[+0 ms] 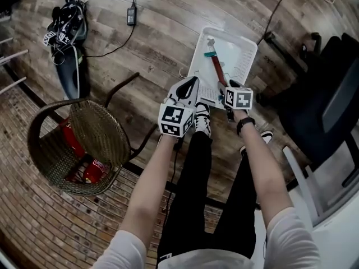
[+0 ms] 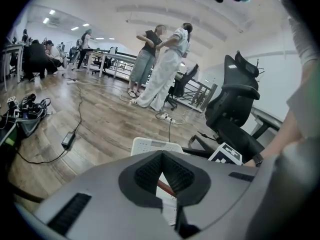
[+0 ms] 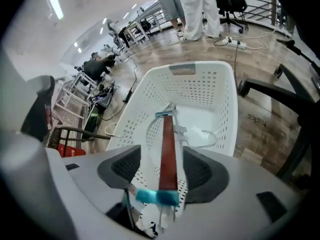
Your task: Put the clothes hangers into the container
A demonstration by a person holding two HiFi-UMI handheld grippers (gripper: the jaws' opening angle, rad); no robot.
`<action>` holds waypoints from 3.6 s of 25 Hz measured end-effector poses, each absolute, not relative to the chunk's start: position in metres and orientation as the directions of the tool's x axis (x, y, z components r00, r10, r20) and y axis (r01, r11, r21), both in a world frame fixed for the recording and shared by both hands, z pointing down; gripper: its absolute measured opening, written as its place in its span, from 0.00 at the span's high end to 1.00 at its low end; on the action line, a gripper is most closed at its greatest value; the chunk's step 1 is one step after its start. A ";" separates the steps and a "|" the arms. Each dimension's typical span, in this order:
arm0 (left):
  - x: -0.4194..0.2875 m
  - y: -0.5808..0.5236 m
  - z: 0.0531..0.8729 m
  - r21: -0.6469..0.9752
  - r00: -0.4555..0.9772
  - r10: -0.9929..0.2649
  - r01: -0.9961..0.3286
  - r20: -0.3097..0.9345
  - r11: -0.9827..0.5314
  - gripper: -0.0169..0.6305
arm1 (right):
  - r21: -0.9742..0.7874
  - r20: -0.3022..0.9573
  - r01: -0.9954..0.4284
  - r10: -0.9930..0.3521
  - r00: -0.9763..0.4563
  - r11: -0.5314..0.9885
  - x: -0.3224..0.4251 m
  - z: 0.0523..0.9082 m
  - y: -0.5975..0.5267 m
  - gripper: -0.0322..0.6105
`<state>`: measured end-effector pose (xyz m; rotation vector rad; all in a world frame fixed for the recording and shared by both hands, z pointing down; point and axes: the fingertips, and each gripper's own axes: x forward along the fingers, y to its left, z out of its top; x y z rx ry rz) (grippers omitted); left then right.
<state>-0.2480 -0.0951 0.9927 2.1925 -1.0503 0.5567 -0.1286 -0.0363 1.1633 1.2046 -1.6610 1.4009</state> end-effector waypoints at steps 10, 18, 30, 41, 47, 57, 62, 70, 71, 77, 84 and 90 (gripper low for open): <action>-0.219 -0.098 0.968 0.360 0.603 -0.531 -0.791 0.596 -0.494 0.96 | -0.430 0.858 -0.902 -0.293 -0.422 0.042 -0.112 1.098 -0.052 0.30; -0.203 -0.087 0.895 0.344 0.596 -0.525 -0.793 0.608 -0.502 0.96 | -0.424 0.846 -0.896 -0.298 -0.443 0.129 -0.107 0.993 -0.035 0.35; -0.143 -0.078 0.721 0.330 0.611 -0.540 -0.781 0.579 -0.529 0.96 | -0.430 0.769 -0.902 -0.510 -0.386 0.036 -0.041 0.789 -0.045 0.47; -0.036 -0.064 0.545 0.311 0.722 -0.503 -0.672 0.475 -0.672 0.96 | -0.370 0.641 -0.925 -0.745 -0.186 -0.088 0.083 0.589 -0.024 0.52; 0.018 -0.047 0.465 0.227 0.765 -0.481 -0.606 0.429 -0.762 0.96 | -0.301 0.533 -0.945 -0.844 -0.056 -0.127 0.158 0.491 0.010 0.60; 0.107 -0.015 0.369 0.167 0.831 -0.446 -0.517 0.334 -0.839 0.96 | -0.221 0.347 -0.949 -0.927 0.140 -0.226 0.263 0.359 0.061 0.75; 0.144 -0.005 0.318 0.141 0.856 -0.436 -0.486 0.278 -0.863 0.96 | -0.198 0.233 -0.948 -0.952 0.200 -0.248 0.290 0.297 0.081 0.81; 0.194 0.016 0.231 -0.034 0.871 -0.454 -0.456 0.190 -0.889 0.96 | -0.070 0.137 -0.946 -0.943 0.304 -0.315 0.325 0.212 0.105 0.92; 0.199 0.021 0.220 -0.056 0.874 -0.454 -0.452 0.173 -0.890 0.96 | -0.071 0.123 -0.945 -0.943 0.310 -0.320 0.328 0.204 0.110 0.92; 0.228 0.043 0.179 -0.087 0.887 -0.454 -0.448 0.080 -0.890 0.96 | -0.083 0.025 -0.950 -0.953 0.301 -0.302 0.350 0.168 0.134 0.93; 0.239 0.057 0.168 -0.060 0.876 -0.481 -0.478 0.030 -0.876 0.96 | -0.046 0.028 -0.954 -0.955 0.296 -0.297 0.360 0.167 0.150 0.93; 0.258 0.072 0.170 -0.036 0.880 -0.476 -0.475 0.008 -0.879 0.96 | -0.057 0.037 -0.960 -0.962 0.272 -0.274 0.373 0.177 0.156 0.93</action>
